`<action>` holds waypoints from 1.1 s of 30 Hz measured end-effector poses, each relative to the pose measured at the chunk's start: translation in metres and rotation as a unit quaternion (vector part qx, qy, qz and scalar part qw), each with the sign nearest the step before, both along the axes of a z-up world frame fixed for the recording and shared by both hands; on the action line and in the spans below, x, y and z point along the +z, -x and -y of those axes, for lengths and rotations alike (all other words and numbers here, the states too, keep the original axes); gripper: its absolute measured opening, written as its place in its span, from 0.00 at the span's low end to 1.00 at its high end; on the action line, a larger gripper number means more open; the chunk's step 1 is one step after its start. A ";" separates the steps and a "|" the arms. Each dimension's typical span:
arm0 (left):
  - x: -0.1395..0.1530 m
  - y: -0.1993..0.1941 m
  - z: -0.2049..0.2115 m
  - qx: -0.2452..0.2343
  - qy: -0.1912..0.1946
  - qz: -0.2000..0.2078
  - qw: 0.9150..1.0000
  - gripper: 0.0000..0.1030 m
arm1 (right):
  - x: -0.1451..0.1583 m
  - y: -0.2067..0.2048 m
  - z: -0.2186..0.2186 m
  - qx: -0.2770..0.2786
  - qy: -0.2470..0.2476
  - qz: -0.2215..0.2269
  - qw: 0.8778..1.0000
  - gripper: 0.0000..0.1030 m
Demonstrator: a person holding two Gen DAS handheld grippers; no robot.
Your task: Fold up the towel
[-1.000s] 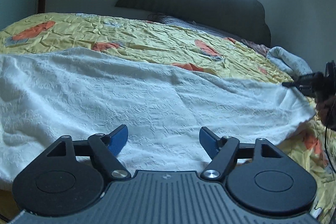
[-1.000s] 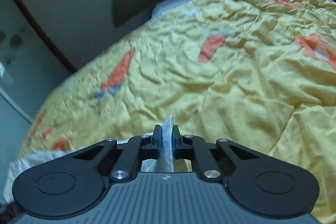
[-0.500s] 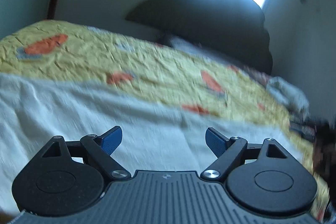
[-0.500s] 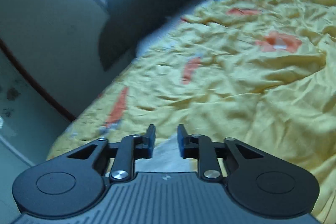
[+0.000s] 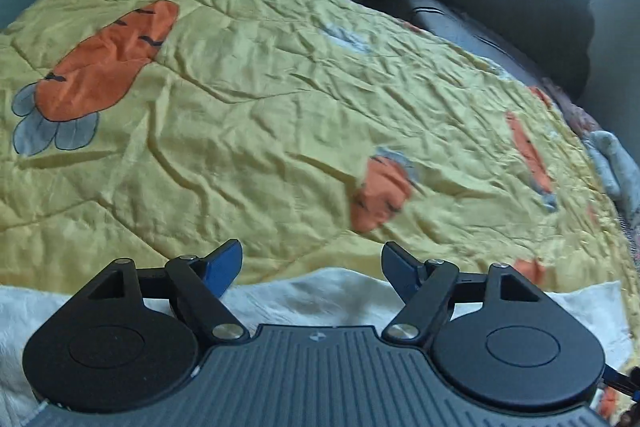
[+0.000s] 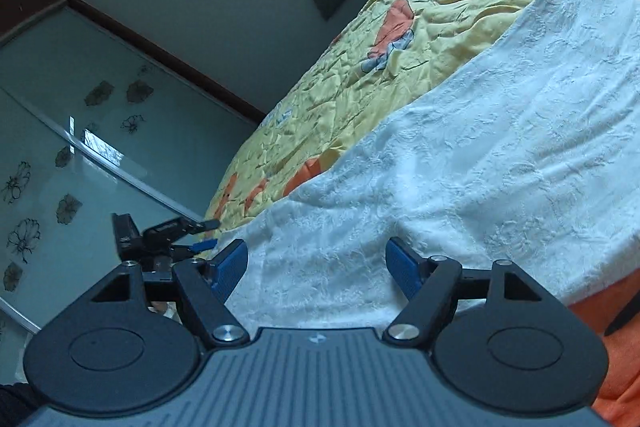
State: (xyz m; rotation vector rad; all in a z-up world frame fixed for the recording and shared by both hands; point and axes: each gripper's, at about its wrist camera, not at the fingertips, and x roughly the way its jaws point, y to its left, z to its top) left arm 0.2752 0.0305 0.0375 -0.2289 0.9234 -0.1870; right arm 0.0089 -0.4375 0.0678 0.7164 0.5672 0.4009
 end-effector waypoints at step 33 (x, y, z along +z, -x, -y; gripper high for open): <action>0.025 0.025 0.013 -0.063 -0.059 0.076 0.993 0.03 | -0.013 -0.006 -0.024 0.028 0.073 0.036 0.996 0.74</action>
